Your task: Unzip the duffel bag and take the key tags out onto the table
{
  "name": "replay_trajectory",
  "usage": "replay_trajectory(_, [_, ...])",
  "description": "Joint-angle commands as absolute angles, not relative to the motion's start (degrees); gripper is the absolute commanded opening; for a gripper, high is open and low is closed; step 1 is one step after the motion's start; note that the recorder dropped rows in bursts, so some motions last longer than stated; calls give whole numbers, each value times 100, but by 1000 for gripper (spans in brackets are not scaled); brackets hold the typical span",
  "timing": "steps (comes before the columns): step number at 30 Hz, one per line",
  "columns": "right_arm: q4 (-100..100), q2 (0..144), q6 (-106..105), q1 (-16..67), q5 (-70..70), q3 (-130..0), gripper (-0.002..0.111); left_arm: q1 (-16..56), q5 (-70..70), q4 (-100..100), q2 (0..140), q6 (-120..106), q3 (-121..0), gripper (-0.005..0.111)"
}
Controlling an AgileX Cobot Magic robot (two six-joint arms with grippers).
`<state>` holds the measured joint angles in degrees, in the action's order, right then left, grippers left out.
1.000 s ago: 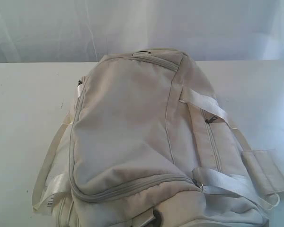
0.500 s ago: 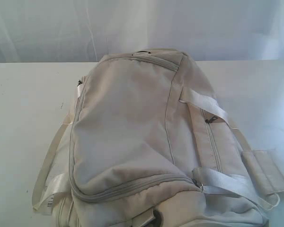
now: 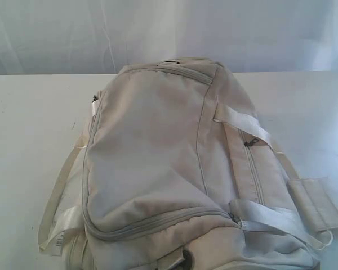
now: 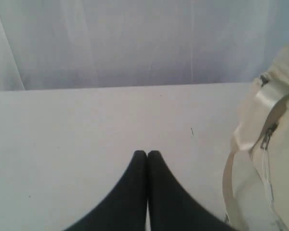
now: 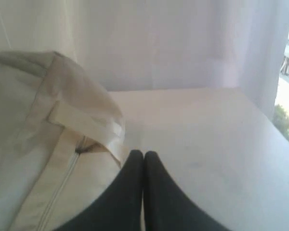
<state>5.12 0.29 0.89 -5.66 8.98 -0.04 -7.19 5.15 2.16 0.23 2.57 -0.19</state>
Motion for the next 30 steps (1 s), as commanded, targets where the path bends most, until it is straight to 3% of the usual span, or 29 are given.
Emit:
replay_trajectory(1, [481,0,111,-579,311,0,0,-727,827,251,0,270,0,0])
replay_trajectory(11, [558,0,1138,-579,203,0,0,-727,1272,251,0,624,0,0])
replay_trajectory(20, [571,0,2870,-579,-132,0,0,-727,3896,251,0,2276,-25,0])
replay_trajectory(25, [494,0,2404,-579,715,-359,0,-727,1105,251,561,2070,-1285,0])
replay_trajectory(27, [506,275,2293,-579,1119,-691,0,-727,445,222,1363,1730,-1867,0])
replay_trajectory(30, [654,953,1942,-579,1846,-1241,0,-714,-1832,360,2853,776,-3029,0])
